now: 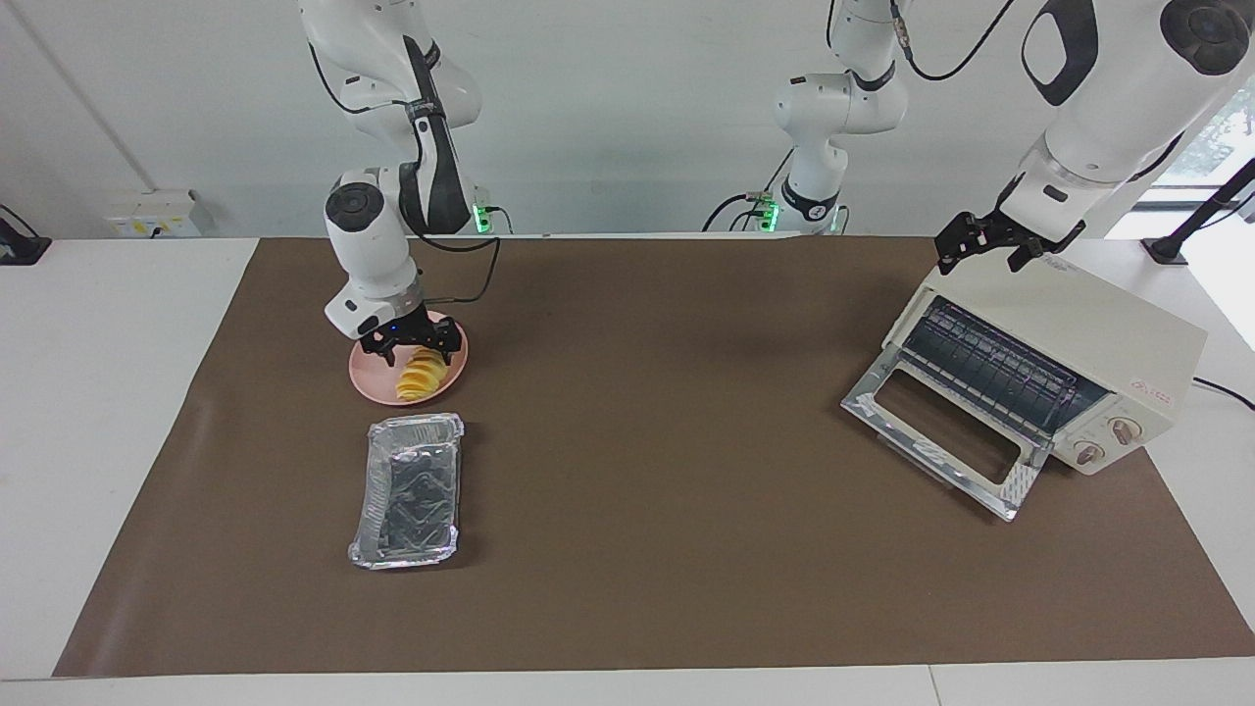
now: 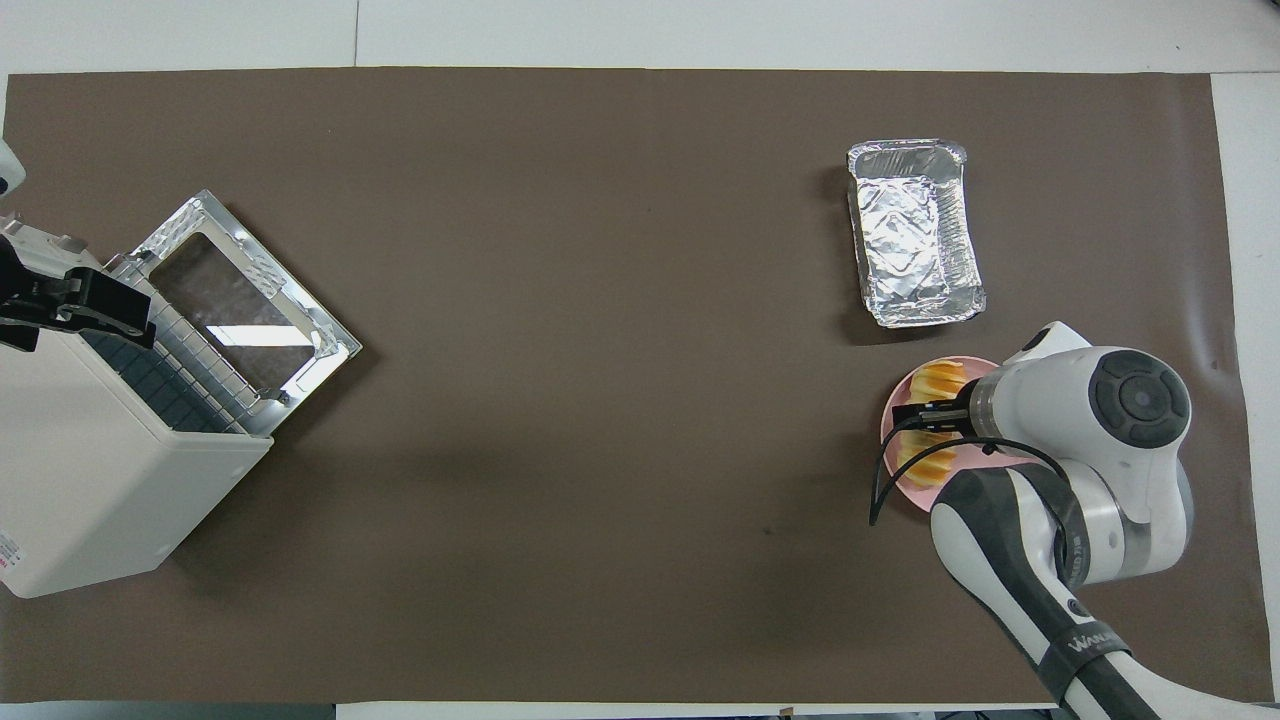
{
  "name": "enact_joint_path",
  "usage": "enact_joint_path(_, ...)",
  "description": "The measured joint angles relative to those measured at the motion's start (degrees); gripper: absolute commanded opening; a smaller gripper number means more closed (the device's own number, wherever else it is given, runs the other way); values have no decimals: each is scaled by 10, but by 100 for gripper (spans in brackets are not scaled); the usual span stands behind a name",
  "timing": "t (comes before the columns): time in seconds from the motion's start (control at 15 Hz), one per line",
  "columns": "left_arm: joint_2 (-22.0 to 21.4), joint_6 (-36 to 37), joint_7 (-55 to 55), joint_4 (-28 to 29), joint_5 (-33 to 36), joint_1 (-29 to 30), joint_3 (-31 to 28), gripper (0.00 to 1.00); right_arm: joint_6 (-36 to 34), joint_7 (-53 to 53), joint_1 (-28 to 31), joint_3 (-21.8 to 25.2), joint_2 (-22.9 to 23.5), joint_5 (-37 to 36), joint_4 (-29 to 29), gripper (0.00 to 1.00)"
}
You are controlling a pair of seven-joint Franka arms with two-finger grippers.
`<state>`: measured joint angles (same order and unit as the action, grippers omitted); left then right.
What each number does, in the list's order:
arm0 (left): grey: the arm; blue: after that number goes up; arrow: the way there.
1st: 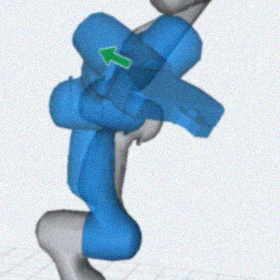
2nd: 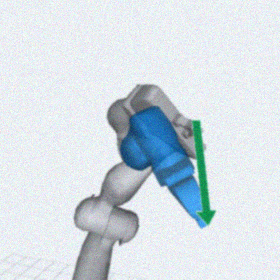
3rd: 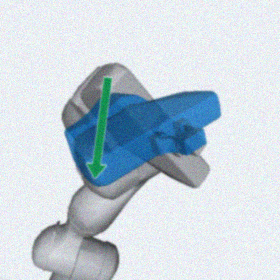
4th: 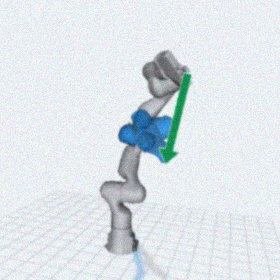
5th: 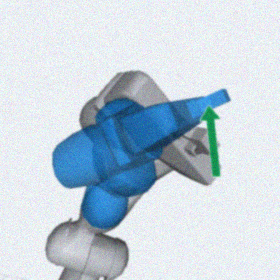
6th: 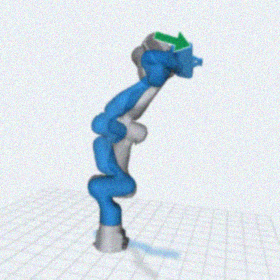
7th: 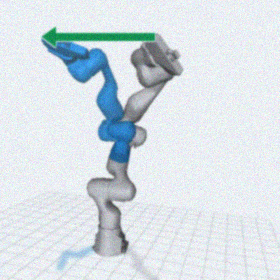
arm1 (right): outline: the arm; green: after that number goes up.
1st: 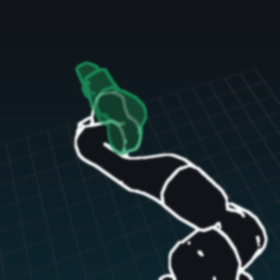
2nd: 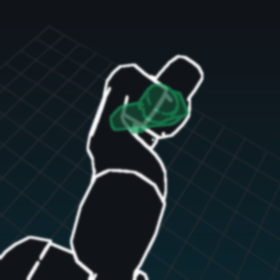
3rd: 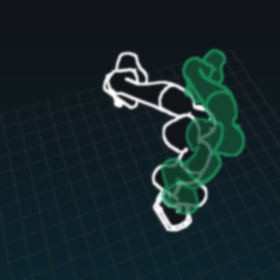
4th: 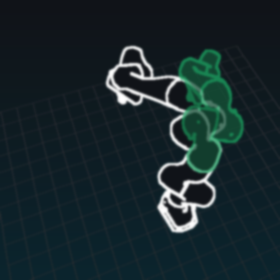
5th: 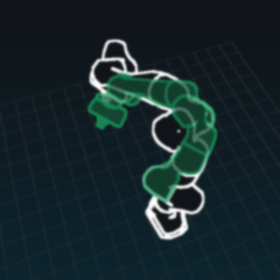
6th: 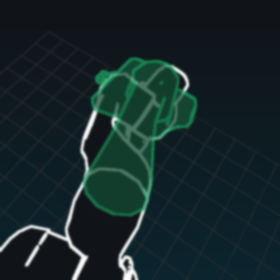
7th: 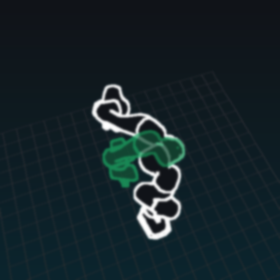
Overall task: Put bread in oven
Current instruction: 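Lower the right gripper and grasp the orange bread on the plate, then lift the bread with the right gripper and carry it to the foil tray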
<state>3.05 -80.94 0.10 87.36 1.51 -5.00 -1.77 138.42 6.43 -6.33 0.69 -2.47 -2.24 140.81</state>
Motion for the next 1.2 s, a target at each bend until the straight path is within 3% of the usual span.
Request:
enact_joint_path(0.07,0,0,0,0,0,0,0,100,2,0,0,0,0,0,3,100)
enact_joint_path(0.13,0,0,0,0,0,0,0,100,2,0,0,0,0,0,4,92)
enact_joint_path(0.2,0,0,0,0,0,0,0,100,2,0,0,0,0,0,4,73)
enact_joint_path(0.33,0,0,0,0,0,0,0,100,2,0,0,0,0,0,4,8)
enact_joint_path(0.4,0,0,0,0,0,0,0,100,2,0,1,0,0,0,4,0)
enact_joint_path(1.0,0,0,0,0,0,0,0,100,-1,1,6,0,0,0,-10,0)
enact_joint_path(1.2,0,0,0,0,0,0,0,100,-55,1,6,0,0,0,-48,0)
